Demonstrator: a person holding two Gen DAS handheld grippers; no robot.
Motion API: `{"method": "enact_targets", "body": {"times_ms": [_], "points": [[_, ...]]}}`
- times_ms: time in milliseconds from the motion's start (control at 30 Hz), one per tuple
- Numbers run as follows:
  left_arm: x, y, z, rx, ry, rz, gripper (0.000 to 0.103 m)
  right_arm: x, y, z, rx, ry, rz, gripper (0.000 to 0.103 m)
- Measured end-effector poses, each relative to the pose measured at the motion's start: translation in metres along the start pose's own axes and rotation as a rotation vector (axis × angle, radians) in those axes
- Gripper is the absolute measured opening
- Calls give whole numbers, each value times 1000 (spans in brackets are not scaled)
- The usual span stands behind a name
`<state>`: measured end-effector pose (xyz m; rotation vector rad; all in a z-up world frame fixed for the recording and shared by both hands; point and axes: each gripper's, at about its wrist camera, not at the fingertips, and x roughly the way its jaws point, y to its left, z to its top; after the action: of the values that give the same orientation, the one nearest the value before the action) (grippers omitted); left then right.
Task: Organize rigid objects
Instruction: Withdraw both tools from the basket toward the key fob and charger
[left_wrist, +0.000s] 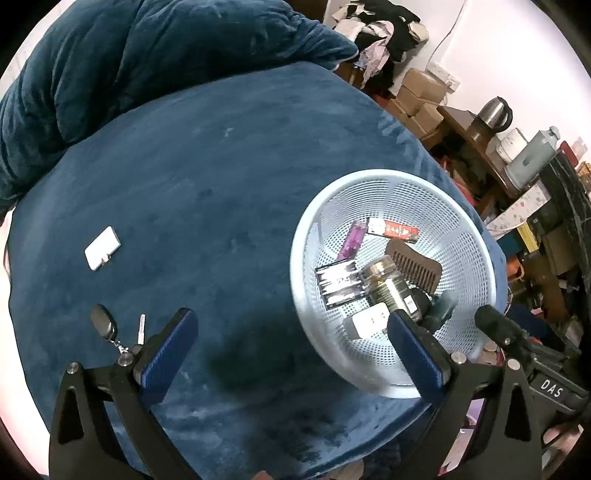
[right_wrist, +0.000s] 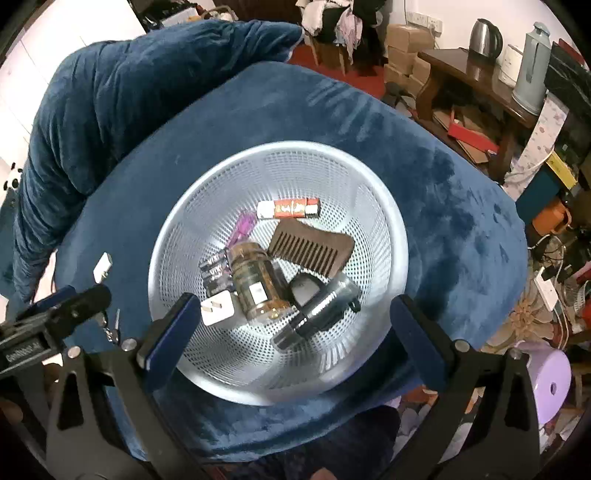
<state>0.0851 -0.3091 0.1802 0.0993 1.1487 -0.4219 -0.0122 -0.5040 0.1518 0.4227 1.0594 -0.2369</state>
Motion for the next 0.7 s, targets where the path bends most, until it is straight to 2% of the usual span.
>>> {"method": "enact_targets", "body": {"times_ms": [700], "points": [[-5,40,-20,-64,35,2,103,0,36,-15,-76,28,-9,103]]}}
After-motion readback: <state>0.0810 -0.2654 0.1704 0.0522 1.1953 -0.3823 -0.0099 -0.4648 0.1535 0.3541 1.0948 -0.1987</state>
